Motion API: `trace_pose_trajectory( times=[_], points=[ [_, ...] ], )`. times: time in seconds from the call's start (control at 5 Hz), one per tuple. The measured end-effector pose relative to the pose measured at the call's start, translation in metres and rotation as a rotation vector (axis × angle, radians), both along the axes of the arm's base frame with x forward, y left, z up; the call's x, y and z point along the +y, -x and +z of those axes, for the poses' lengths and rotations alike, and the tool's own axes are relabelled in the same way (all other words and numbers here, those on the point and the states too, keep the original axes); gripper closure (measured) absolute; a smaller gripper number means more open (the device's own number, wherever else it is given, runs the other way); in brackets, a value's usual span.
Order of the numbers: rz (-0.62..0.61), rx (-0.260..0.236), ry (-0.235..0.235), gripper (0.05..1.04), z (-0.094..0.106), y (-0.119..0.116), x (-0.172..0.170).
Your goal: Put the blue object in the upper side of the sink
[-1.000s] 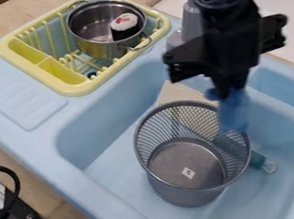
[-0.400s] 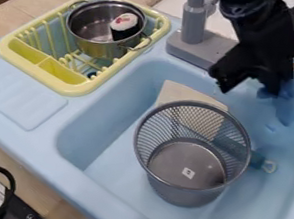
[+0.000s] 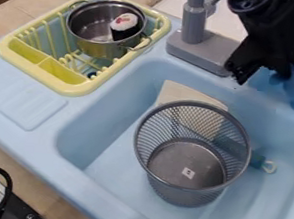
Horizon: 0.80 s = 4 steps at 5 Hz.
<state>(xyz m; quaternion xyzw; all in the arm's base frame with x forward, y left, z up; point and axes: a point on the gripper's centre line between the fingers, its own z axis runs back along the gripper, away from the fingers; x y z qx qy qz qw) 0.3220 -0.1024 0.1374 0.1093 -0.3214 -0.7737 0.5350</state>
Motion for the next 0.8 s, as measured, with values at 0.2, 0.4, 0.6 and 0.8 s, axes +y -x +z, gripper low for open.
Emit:
trace_pose_trajectory(
  times=[0.2, 0.4, 0.6, 0.8],
  points=[
    [0.023, 0.026, -0.001, 1.026, -0.008, -0.004, 0.001],
    [0.074, 0.051, -0.020, 1.004, -0.010, -0.004, 0.004],
    [0.111, 0.067, -0.045, 0.844, -0.011, 0.000, 0.006],
    [0.163, 0.086, -0.074, 0.602, -0.008, 0.007, 0.009]
  ],
)
